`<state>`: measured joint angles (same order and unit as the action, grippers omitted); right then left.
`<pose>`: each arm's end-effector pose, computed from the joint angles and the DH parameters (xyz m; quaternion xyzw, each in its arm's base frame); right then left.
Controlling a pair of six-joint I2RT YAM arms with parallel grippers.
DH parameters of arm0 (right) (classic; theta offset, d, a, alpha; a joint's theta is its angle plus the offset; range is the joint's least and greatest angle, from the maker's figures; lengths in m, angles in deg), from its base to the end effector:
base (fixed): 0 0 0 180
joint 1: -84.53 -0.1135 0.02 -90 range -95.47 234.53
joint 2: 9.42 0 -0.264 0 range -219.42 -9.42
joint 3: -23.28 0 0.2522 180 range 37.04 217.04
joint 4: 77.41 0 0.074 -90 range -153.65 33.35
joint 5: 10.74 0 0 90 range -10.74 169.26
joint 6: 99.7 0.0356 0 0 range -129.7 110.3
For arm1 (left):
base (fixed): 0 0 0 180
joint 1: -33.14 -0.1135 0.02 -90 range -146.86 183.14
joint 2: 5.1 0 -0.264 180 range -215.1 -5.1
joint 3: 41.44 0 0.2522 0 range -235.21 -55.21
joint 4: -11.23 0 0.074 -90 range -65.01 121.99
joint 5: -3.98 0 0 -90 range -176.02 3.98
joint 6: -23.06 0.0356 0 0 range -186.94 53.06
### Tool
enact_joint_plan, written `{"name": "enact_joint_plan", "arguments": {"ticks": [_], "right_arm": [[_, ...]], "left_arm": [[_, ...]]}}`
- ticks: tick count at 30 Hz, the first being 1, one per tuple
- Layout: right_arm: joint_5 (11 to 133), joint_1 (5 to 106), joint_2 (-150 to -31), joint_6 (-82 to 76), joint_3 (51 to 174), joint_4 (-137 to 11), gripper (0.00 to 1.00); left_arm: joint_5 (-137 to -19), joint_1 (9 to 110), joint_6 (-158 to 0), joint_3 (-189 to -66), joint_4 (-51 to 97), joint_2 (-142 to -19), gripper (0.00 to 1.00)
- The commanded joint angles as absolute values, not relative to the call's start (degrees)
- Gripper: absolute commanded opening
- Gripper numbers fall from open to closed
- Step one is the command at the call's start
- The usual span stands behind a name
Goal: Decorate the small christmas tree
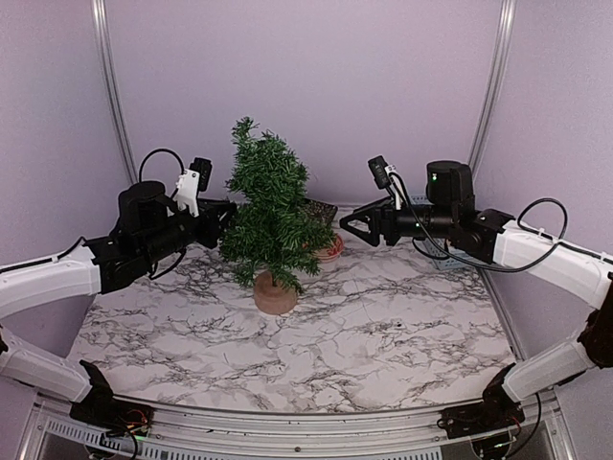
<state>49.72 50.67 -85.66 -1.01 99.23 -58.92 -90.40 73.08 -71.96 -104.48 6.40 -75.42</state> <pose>0.2466 0.1866 0.3349 -0.3162 0.7349 0.3974 0.4494 0.2246 -0.1845 0.3254 0.1913 0.6962 -0.2388 0.6493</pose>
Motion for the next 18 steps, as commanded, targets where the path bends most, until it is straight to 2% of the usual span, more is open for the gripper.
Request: {"name": "enact_joint_plan", "arguments": {"ticks": [1,4,12,18], "right_arm": [[49.1,51.0,-86.1,-1.9,100.0,-59.7,0.69],[49.3,51.1,-86.0,-2.2,99.7,-59.3,0.7],[50.7,52.6,-82.0,-2.5,94.2,-57.0,0.74],[52.1,55.3,-76.7,-2.3,83.8,-57.2,0.76]], "left_arm": [[-92.0,72.8,-71.8,-103.4,7.5,-71.1,0.27],[-93.1,72.8,-72.1,-103.1,8.4,-69.5,0.39],[-92.9,72.8,-73.4,-102.3,11.2,-66.4,0.6],[-89.5,72.8,-72.2,-100.6,12.1,-63.8,0.64]]}}
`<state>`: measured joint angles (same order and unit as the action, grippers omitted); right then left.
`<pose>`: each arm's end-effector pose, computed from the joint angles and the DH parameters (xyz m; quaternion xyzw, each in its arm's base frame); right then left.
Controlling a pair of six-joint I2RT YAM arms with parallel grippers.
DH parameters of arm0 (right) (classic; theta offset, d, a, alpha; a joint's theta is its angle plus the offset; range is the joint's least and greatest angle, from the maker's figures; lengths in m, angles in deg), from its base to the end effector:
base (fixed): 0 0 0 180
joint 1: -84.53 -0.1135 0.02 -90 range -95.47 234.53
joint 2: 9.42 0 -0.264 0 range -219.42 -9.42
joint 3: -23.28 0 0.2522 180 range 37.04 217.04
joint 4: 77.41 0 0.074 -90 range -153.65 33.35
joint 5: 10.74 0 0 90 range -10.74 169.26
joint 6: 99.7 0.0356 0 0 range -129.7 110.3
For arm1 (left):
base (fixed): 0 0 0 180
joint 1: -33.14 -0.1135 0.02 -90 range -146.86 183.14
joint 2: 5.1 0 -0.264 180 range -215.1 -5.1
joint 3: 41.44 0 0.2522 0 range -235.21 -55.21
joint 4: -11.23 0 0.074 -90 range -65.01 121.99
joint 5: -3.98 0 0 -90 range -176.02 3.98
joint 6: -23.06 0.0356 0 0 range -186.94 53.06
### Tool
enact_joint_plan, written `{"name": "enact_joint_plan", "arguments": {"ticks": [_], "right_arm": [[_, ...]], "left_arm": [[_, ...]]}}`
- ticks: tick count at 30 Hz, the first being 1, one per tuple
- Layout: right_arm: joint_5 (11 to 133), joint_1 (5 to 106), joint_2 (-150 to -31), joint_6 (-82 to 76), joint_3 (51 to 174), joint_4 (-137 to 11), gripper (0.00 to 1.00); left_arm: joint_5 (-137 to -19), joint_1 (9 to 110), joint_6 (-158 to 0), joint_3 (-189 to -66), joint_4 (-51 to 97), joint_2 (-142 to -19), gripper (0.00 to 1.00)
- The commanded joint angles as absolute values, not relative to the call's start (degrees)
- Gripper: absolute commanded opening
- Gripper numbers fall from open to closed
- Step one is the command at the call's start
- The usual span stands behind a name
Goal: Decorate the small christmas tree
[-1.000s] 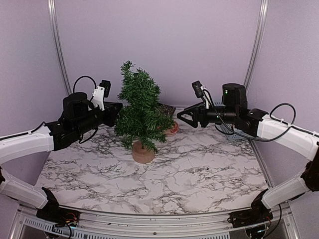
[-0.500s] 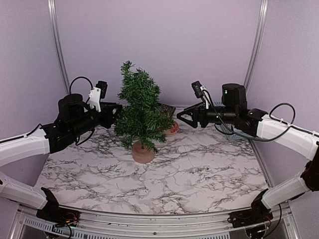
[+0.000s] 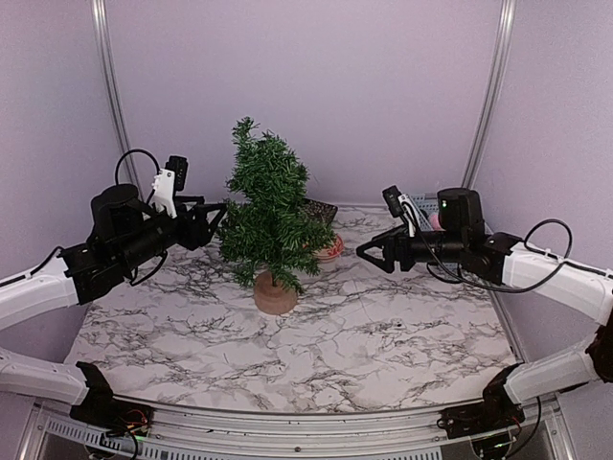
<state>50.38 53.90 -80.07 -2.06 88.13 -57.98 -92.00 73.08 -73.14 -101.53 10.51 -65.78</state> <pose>0.2309 0.1567 0.2923 -0.2939 0.7748 0.3690 0.4210 0.1958 -0.1591 0.3413 0.1694 0.6857 -0.2431 0.6648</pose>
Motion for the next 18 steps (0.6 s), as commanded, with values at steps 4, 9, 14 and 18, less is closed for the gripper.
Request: {"name": "enact_joint_plan", "arguments": {"ticks": [4,9,14,18], "right_arm": [[53.6,55.3,-76.6,-3.1,77.2,-59.5,0.76],[53.1,54.2,-76.8,-3.4,69.5,-65.9,0.73],[56.0,49.6,-77.5,-4.6,66.5,-69.1,0.73],[61.3,46.9,-81.8,-6.1,66.1,-70.1,0.68]], "left_arm": [[-87.6,73.1,-71.2,-99.6,12.1,-62.8,0.65],[-87.3,74.5,-68.5,-98.4,11.3,-61.7,0.66],[-87.5,75.3,-67.7,-96.8,9.6,-60.7,0.67],[-87.8,75.5,-67.7,-96.3,8.2,-60.7,0.67]]}}
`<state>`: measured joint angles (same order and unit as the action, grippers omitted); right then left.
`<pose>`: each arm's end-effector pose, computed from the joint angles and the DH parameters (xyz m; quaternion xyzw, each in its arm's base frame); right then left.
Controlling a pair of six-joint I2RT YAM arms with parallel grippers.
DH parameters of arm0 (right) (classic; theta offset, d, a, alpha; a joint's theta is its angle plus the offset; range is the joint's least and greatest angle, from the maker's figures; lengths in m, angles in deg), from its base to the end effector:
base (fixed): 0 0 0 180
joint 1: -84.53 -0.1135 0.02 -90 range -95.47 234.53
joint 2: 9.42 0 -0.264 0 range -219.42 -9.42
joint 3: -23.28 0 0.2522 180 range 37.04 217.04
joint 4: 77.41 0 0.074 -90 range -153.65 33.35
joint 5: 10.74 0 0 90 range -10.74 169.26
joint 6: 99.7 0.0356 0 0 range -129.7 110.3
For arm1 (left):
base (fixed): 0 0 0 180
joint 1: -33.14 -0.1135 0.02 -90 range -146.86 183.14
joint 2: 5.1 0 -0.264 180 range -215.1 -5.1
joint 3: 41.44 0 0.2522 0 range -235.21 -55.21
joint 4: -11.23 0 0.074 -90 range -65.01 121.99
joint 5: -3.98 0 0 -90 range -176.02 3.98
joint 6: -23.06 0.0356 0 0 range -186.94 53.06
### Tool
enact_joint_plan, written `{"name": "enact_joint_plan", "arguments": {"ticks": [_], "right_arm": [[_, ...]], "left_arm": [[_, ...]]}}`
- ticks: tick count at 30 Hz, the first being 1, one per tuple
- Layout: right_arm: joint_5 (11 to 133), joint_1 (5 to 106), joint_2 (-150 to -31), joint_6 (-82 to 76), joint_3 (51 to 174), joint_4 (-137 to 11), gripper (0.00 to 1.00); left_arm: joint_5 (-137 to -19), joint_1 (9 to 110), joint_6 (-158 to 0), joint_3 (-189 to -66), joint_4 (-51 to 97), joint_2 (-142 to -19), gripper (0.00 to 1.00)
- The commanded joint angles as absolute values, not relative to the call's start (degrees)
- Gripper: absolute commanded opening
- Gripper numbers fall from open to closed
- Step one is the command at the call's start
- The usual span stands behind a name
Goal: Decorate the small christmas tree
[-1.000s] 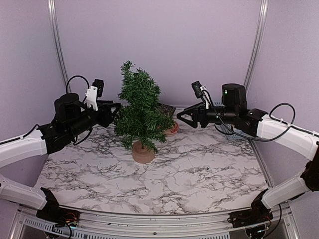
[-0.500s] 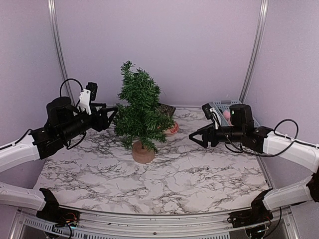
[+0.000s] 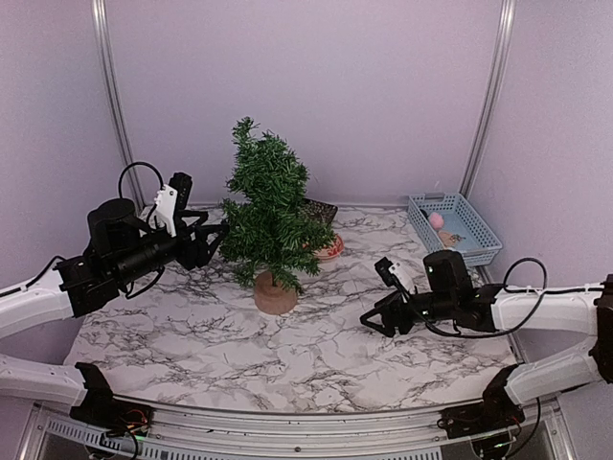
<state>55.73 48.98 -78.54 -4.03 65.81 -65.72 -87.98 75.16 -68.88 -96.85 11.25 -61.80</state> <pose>0.1831 0.1483 0.1812 -0.3130 0.8283 0.3220 0.3351 0.1767 -0.1576 0.3260 0.2338 0.6758 -0.2502 0.6527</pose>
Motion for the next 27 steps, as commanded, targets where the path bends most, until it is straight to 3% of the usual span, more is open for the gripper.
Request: {"name": "enact_joint_plan", "arguments": {"ticks": [1,7,13,21,27], "right_arm": [[62.1,46.8,-82.7,-6.2,65.8,-70.7,0.67],[66.5,46.8,-84.9,-6.5,64.6,-73.5,0.58],[70.2,46.7,-88.1,-5.4,66.2,-72.5,0.42],[71.7,42.9,-86.5,-6.0,67.2,-70.1,0.0],[71.3,36.6,-79.3,-5.4,72.7,-62.1,0.0]], "left_arm": [[-87.7,75.6,-67.7,-96.2,7.8,-60.7,0.67],[-87.2,75.9,-67.2,-96.0,7.3,-60.4,0.67],[-87.1,76.0,-67.2,-95.7,7.0,-60.5,0.67],[-87.4,76.6,-64.6,-95.1,6.9,-59.1,0.67],[-89.4,84.6,-55.9,-96.1,8.7,-59.9,0.65]]}}
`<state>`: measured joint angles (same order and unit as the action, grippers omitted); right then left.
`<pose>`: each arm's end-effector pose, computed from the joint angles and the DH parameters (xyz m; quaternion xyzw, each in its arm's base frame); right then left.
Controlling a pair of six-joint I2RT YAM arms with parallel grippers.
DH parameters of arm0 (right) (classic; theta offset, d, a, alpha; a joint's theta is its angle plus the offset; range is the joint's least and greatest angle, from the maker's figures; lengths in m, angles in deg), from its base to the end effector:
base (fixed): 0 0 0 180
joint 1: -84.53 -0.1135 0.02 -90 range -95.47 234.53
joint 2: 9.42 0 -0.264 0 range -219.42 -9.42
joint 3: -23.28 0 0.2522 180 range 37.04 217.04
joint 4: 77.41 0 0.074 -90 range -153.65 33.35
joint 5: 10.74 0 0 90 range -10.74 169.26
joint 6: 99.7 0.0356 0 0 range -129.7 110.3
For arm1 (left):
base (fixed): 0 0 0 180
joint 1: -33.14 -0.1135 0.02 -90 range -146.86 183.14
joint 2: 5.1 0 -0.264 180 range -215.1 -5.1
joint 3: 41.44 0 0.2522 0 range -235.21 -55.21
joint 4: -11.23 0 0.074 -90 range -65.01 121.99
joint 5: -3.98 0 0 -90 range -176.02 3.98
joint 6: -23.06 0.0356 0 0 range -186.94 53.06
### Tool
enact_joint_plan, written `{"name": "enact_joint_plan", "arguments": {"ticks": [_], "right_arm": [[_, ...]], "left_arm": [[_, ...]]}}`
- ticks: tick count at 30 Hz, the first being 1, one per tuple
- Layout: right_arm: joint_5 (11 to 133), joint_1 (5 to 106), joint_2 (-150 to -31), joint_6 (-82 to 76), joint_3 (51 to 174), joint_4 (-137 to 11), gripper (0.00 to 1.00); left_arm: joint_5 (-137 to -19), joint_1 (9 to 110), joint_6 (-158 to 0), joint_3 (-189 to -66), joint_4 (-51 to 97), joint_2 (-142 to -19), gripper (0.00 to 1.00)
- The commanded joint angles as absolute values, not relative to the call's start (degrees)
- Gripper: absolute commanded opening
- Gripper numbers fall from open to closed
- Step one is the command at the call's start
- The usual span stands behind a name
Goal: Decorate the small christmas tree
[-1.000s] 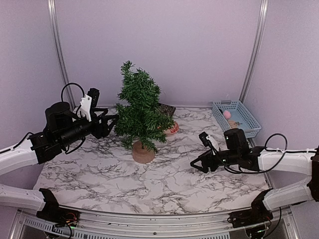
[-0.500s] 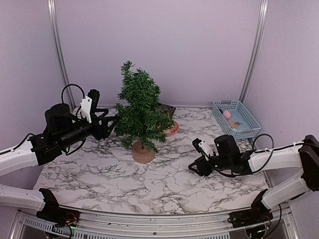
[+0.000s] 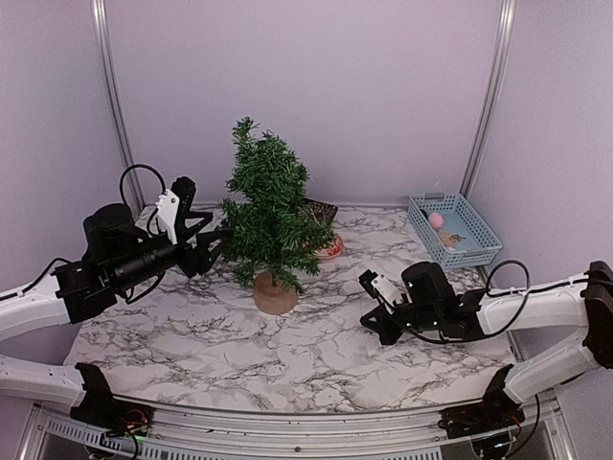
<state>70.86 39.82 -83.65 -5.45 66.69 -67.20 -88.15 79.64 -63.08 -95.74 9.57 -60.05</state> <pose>0.1720 0.1776 0.1667 -0.3423 0.8411 0.2319 0.3486 0.1594 -0.1660 0.3287 0.2861 0.6398 -0.2472 0.6691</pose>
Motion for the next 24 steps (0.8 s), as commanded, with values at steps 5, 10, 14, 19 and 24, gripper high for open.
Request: {"name": "enact_joint_plan", "arguments": {"ticks": [5,10,14,19,24], "right_arm": [[68.1,30.7,-76.5,-7.0,78.6,-55.5,0.0],[67.0,24.2,-77.3,-9.4,82.9,-50.1,0.0],[65.1,18.9,-77.4,-9.5,84.0,-50.0,0.0],[61.4,13.0,-77.8,-11.8,85.5,-52.2,0.0],[59.1,9.7,-78.7,-12.6,87.7,-52.4,0.0]], "left_arm": [[-88.4,90.4,-46.9,-98.6,11.6,-62.3,0.63],[-92.0,98.3,-36.9,-103.3,17.1,-67.3,0.59],[-93.9,101.8,-32.3,-105.1,17.9,-69.7,0.57],[-92.7,102.8,-30.7,-105.6,17.5,-70.2,0.55],[-92.8,103.3,-29.3,-104.2,16.6,-70.0,0.54]]}}
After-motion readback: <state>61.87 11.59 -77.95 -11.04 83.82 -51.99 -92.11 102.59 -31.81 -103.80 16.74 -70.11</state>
